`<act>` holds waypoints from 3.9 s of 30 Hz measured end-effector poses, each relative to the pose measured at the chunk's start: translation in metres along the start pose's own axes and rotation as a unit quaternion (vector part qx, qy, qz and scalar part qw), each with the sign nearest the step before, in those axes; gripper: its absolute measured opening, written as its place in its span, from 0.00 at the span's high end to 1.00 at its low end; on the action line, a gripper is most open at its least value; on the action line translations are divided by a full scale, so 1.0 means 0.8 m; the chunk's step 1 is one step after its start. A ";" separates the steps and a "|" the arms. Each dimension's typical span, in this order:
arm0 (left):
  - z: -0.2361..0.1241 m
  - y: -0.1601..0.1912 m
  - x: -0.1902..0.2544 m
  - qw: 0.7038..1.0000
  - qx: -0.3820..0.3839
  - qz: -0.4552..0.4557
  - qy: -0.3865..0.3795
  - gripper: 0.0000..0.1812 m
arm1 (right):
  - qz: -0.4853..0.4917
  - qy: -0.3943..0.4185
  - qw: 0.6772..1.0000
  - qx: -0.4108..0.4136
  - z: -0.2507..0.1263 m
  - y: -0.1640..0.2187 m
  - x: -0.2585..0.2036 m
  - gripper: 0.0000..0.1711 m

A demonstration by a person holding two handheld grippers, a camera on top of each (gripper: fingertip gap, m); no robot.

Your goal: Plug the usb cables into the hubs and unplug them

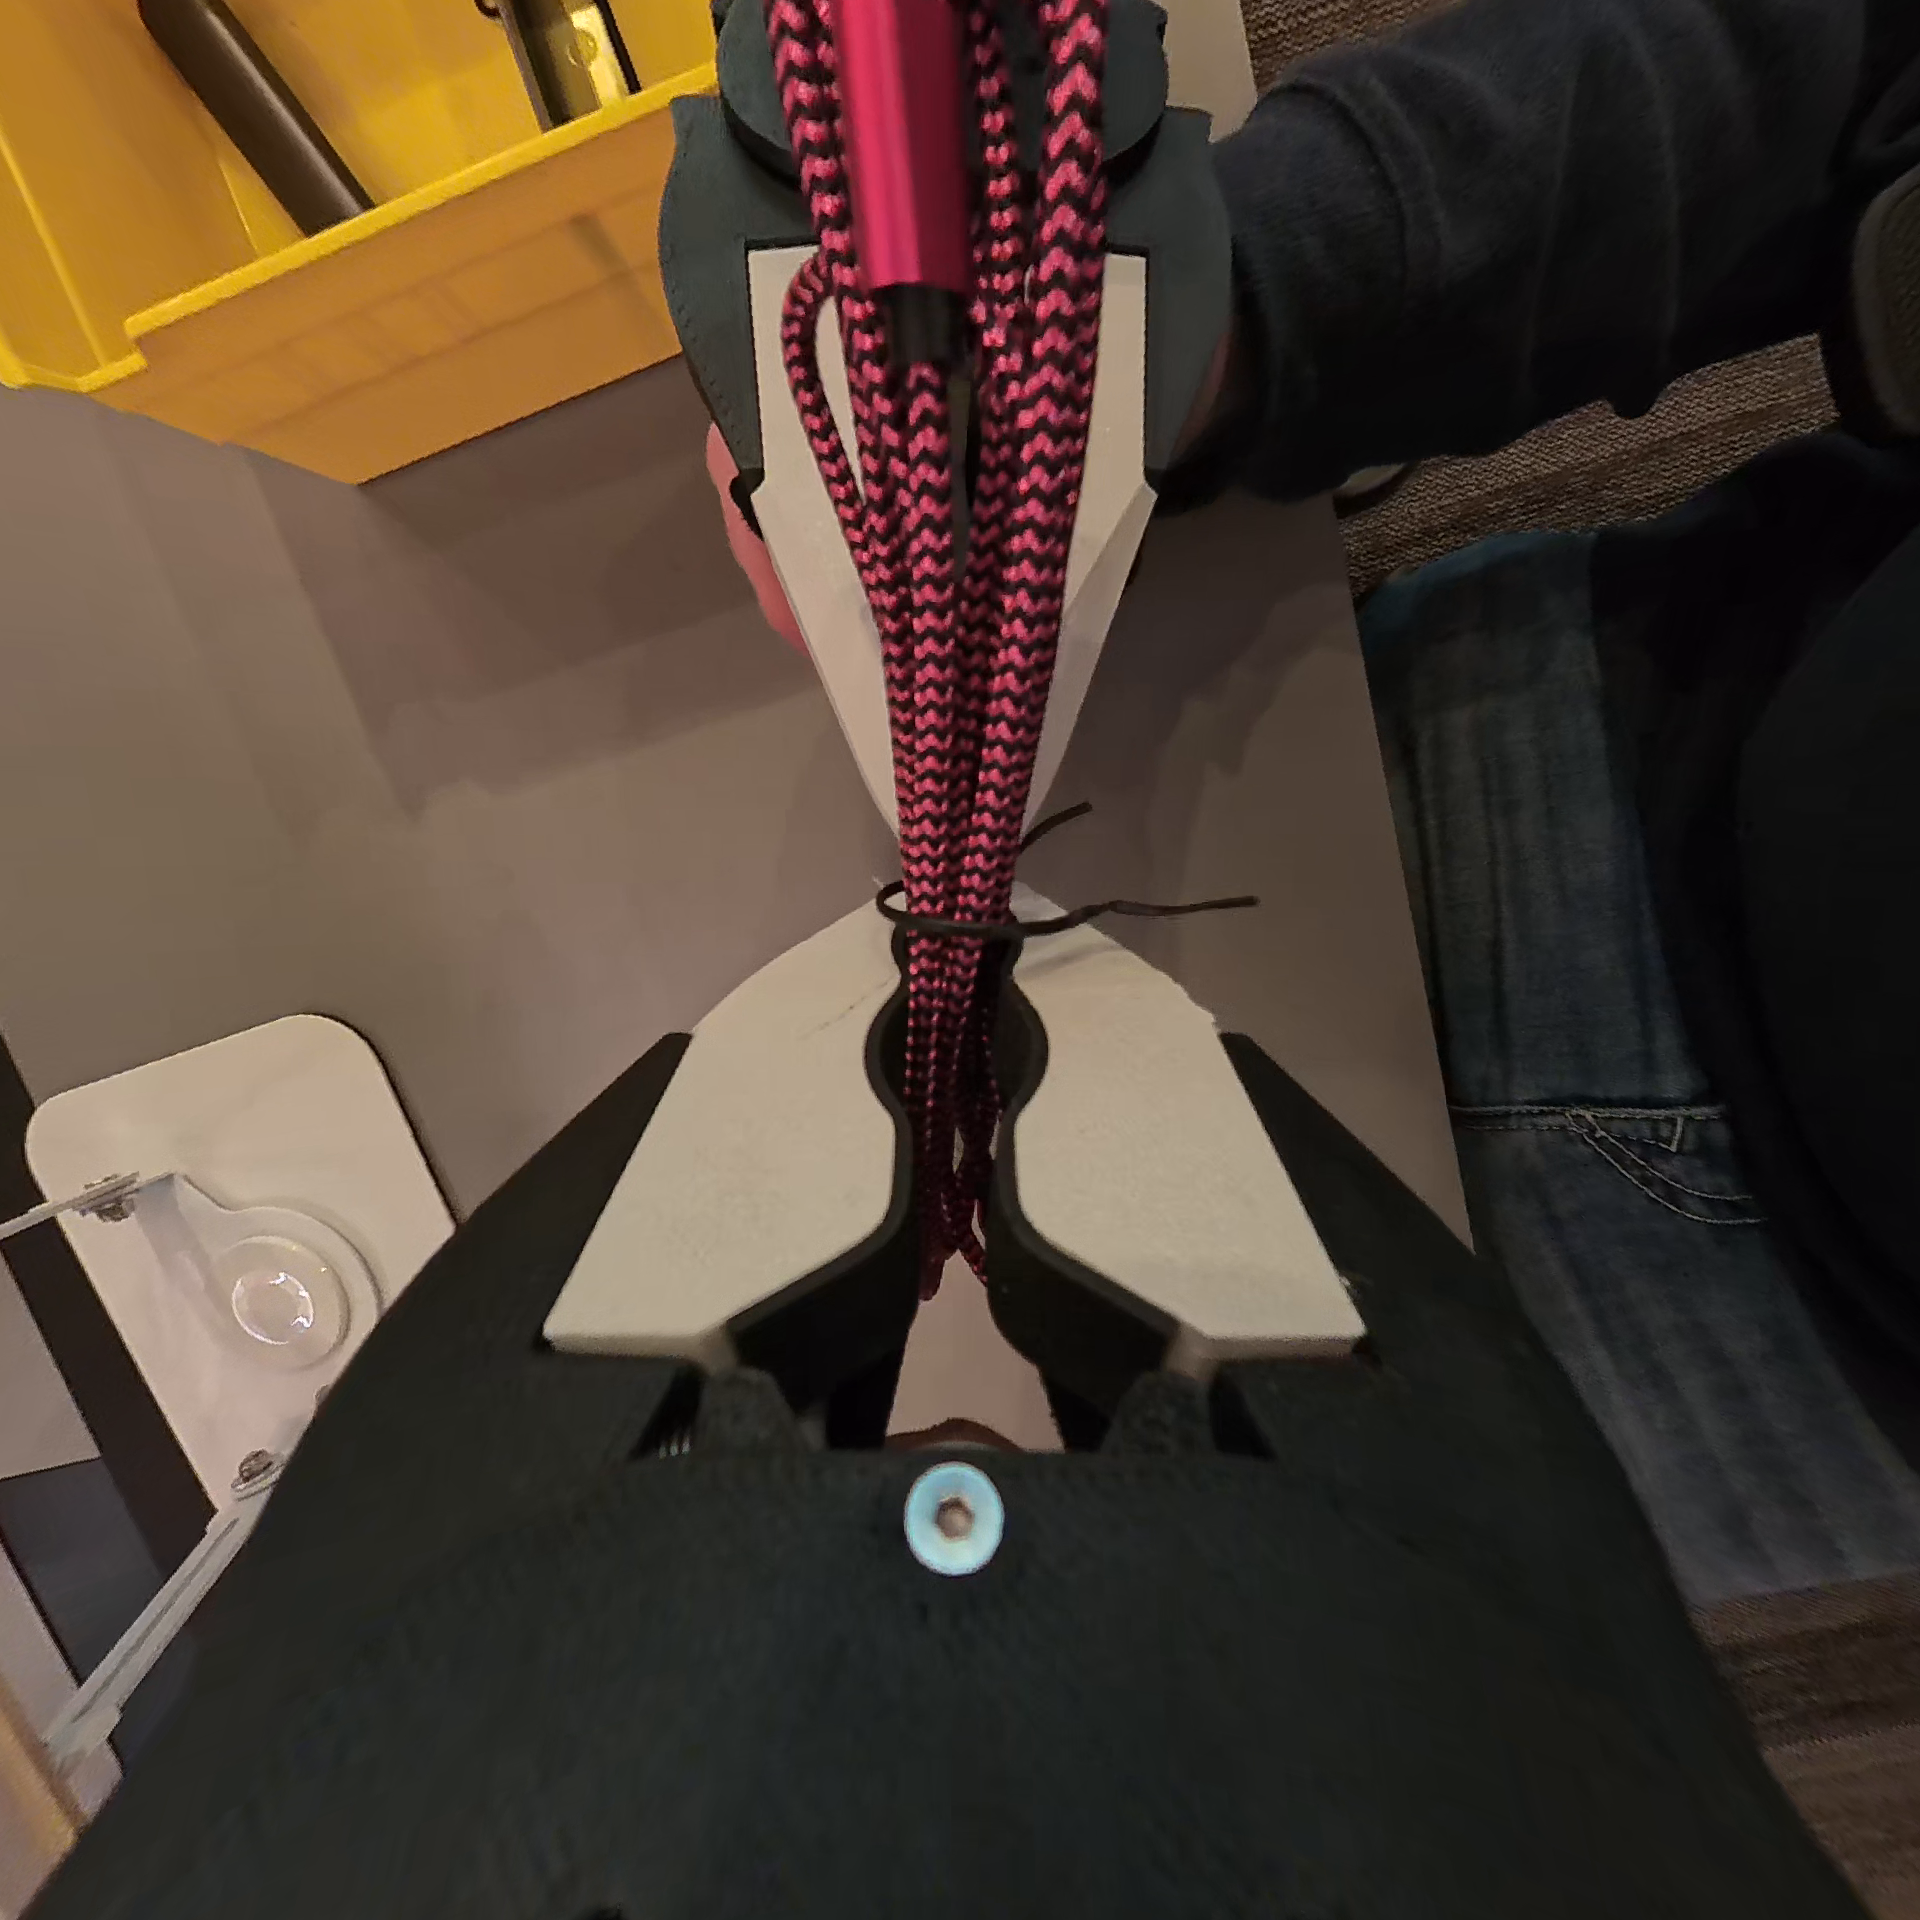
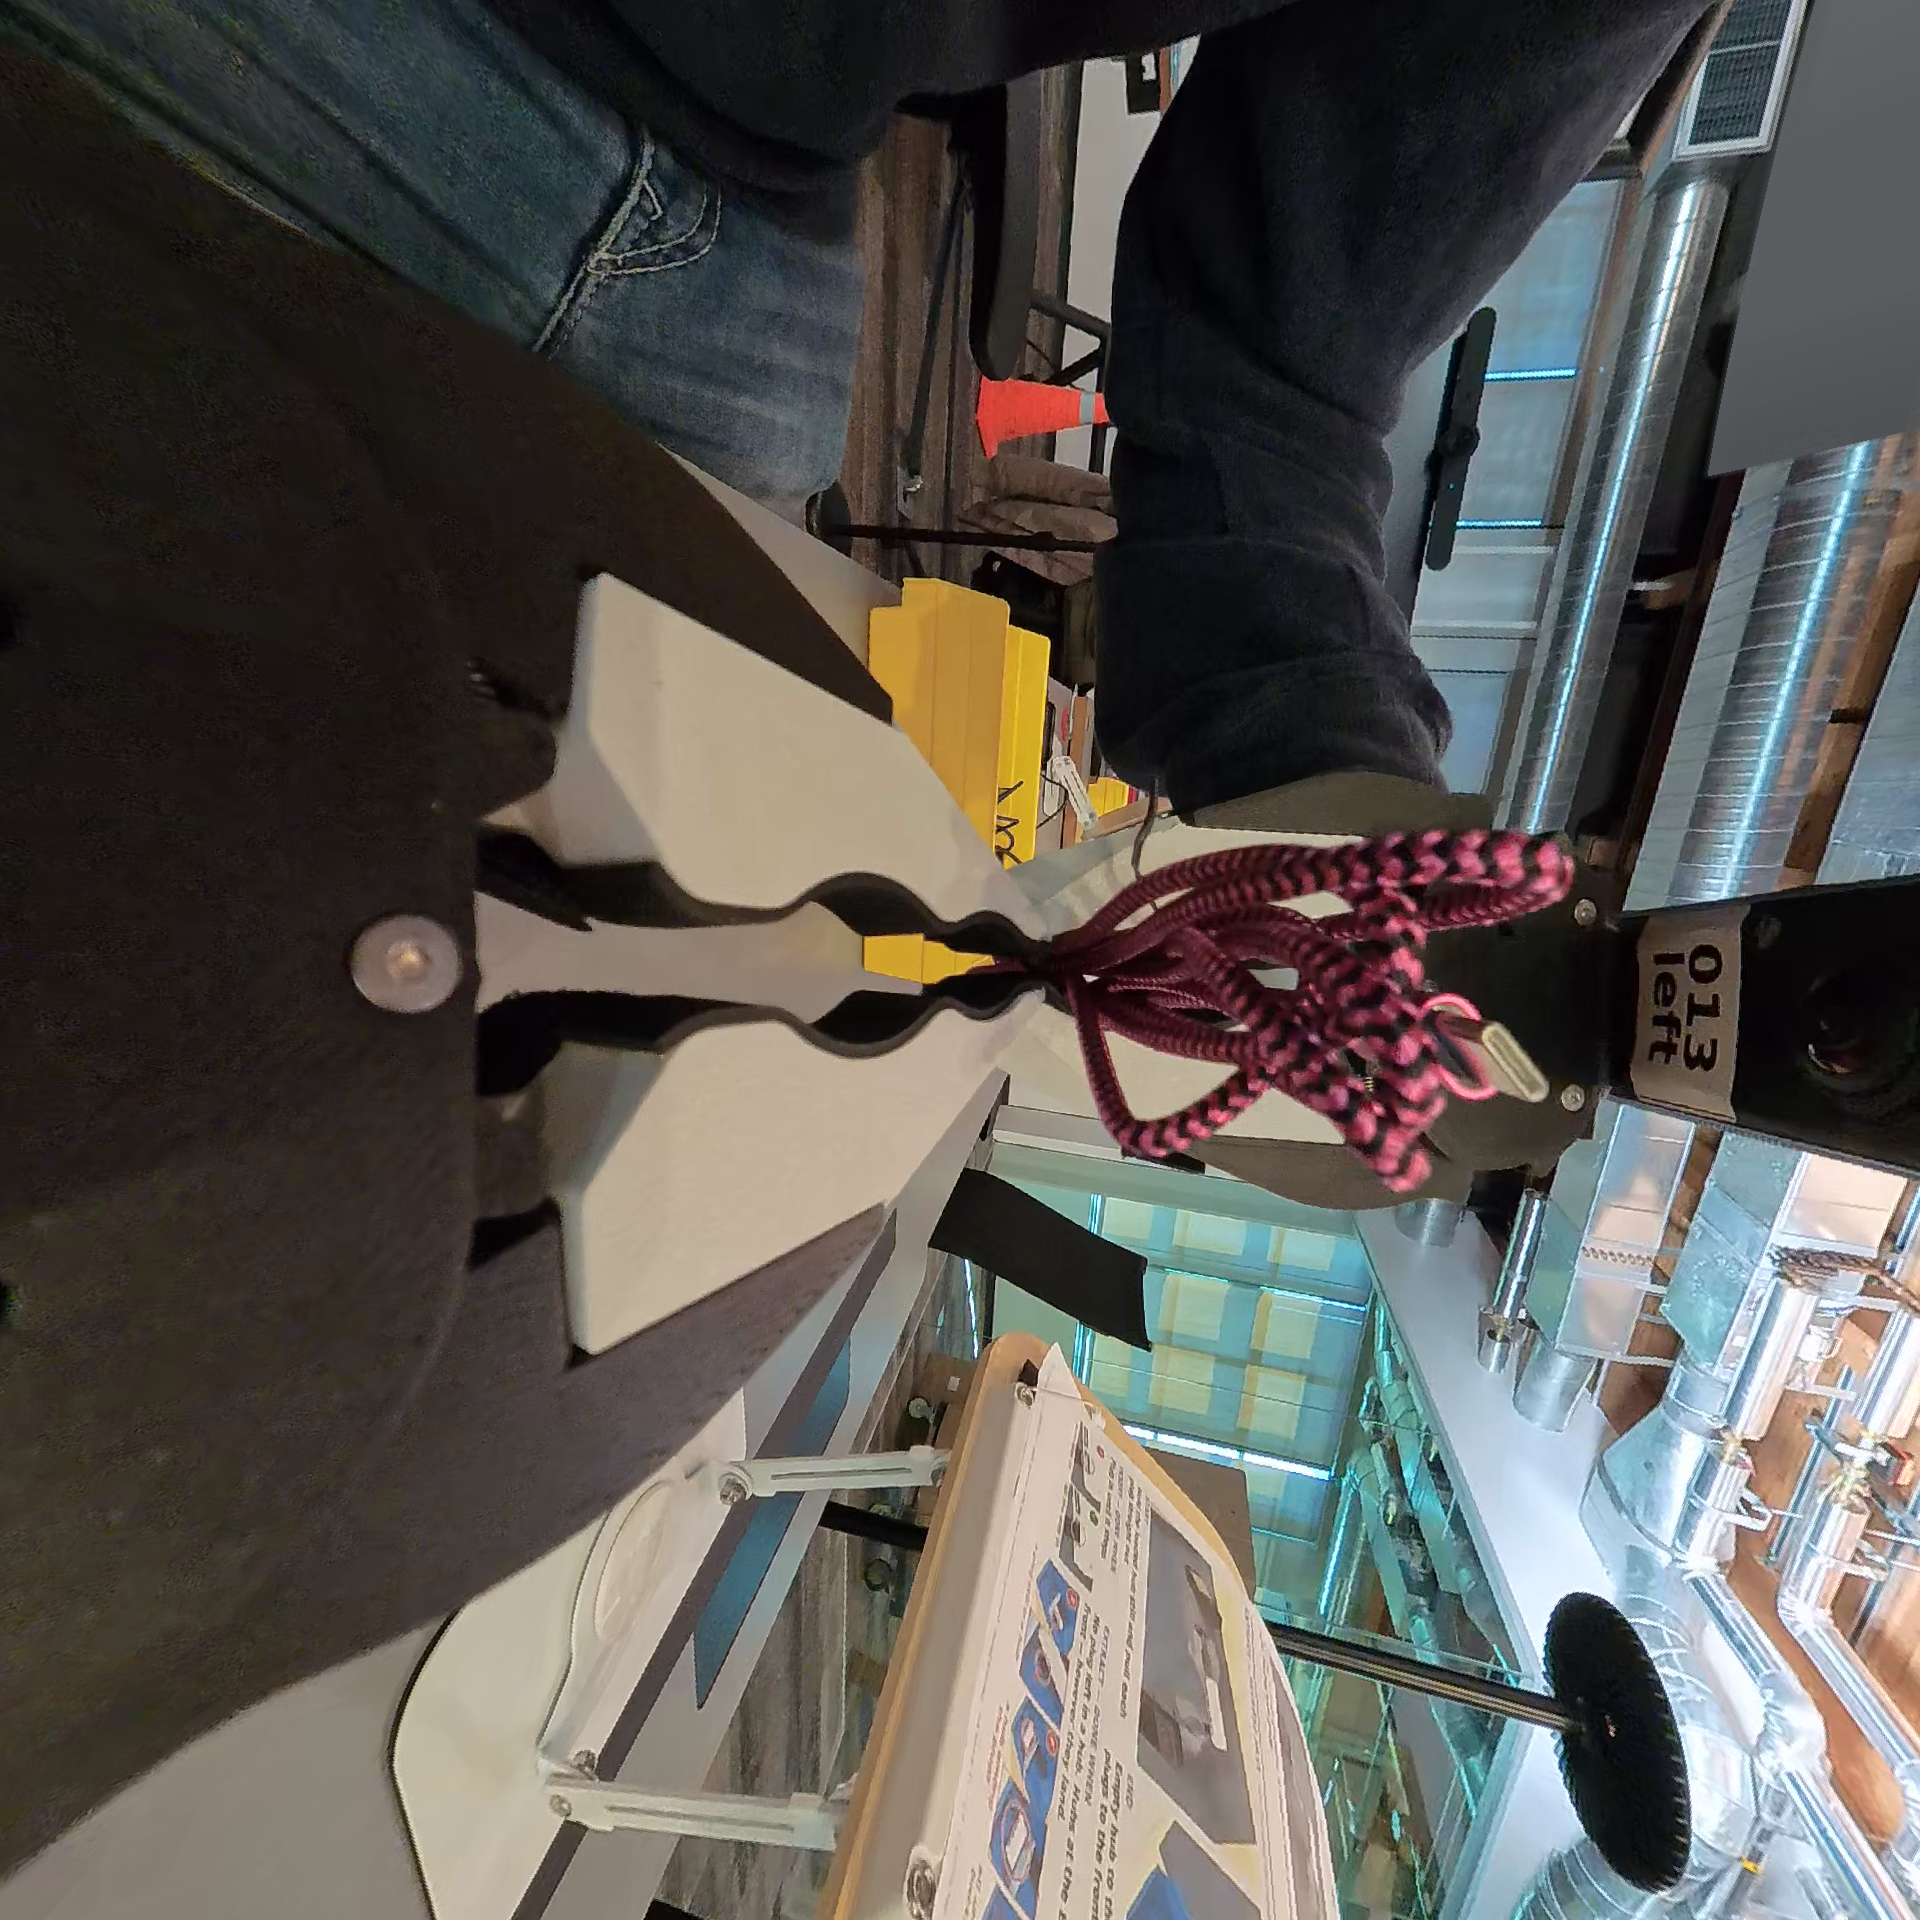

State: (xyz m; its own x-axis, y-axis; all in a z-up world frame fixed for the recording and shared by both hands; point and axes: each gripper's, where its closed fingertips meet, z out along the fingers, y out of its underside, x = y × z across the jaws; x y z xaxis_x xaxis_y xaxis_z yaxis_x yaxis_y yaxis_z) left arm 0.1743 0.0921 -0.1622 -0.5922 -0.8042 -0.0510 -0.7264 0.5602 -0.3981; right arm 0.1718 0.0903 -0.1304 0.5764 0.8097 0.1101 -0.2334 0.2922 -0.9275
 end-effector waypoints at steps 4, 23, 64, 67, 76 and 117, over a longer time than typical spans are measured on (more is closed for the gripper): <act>-0.002 0.000 -0.006 1.000 0.002 -0.001 -0.019 0.96 | 0.005 0.006 1.000 -0.004 -0.001 0.002 0.004 1.00; 0.008 0.014 -0.037 0.991 -0.028 -0.010 -0.131 0.96 | 0.081 0.006 0.996 -0.019 0.010 0.016 0.011 0.84; 0.008 0.024 -0.082 0.956 -0.087 0.009 -0.282 0.96 | 0.341 0.078 0.937 0.011 0.017 0.008 0.047 0.73; 0.010 0.023 -0.081 0.956 -0.087 0.009 -0.280 0.96 | 0.340 0.085 0.936 0.006 0.015 0.012 0.049 0.77; 0.013 0.021 -0.079 0.961 -0.075 -0.002 -0.265 0.96 | 0.331 0.087 0.940 0.008 0.010 0.017 0.052 0.84; 0.005 -0.014 -0.048 0.985 0.086 -0.084 -0.127 0.96 | 0.244 0.029 0.964 0.098 -0.004 -0.007 0.040 1.00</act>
State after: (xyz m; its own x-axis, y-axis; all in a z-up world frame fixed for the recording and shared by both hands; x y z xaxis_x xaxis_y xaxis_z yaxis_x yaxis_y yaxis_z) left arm 0.2069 0.1158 -0.1595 -0.3472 -0.9184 -0.1900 -0.7235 0.3912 -0.5688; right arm 0.1940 0.1129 -0.1229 0.4016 0.8471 -0.3481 -0.6283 -0.0217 -0.7777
